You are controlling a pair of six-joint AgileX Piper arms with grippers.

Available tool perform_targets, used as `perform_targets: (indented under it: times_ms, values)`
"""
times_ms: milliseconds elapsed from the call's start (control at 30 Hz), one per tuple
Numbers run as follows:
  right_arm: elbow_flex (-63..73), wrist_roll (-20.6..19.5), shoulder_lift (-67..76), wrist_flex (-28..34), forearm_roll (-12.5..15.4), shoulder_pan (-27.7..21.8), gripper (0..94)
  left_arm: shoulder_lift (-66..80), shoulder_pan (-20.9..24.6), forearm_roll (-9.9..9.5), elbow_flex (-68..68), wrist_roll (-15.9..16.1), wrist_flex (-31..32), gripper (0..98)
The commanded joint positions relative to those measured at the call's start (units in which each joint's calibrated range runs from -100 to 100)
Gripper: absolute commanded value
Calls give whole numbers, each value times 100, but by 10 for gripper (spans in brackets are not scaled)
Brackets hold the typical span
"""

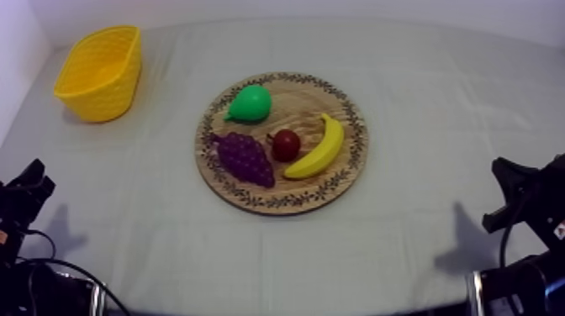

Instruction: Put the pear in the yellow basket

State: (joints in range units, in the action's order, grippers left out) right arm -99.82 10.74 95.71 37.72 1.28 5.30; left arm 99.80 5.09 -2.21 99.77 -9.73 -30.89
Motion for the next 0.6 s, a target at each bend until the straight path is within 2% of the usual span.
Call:
perform_targets:
  times_ms: [0, 433, 567]
  values:
    - [5, -2, 4, 2, 1, -2, 4, 3, 1, -1, 0, -2, 2, 1]
    - [5, -5, 4, 2, 1, -2, 4, 3, 1, -1, 0, -3, 2, 1]
    - [5, -5, 4, 2, 1, -2, 4, 3, -29, 7, -32, 79, -262, 1]
